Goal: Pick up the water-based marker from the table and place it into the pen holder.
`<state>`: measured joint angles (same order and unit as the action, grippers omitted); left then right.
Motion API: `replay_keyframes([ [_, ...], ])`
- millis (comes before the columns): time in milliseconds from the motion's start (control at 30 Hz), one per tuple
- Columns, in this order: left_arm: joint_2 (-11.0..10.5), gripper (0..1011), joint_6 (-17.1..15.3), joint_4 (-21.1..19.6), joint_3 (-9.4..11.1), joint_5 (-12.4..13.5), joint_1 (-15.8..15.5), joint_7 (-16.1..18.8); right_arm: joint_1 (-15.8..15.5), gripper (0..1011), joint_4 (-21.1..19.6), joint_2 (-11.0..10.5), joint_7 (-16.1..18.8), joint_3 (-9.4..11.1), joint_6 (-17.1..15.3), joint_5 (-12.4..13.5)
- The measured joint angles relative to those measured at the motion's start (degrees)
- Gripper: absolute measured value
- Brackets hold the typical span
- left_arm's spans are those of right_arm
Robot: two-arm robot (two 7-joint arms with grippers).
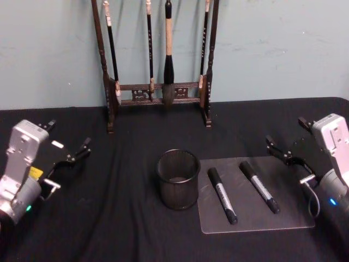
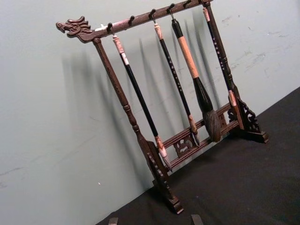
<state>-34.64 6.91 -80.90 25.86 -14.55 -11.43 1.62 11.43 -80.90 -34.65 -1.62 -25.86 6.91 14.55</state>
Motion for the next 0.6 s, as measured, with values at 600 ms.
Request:
replay_keyframes([
  [600,0.0,1009,0.0,0.0,0.0,0.0,0.0,0.0,0.0,1004,0.0,0.0,0.0,0.0,0.0,0.0],
])
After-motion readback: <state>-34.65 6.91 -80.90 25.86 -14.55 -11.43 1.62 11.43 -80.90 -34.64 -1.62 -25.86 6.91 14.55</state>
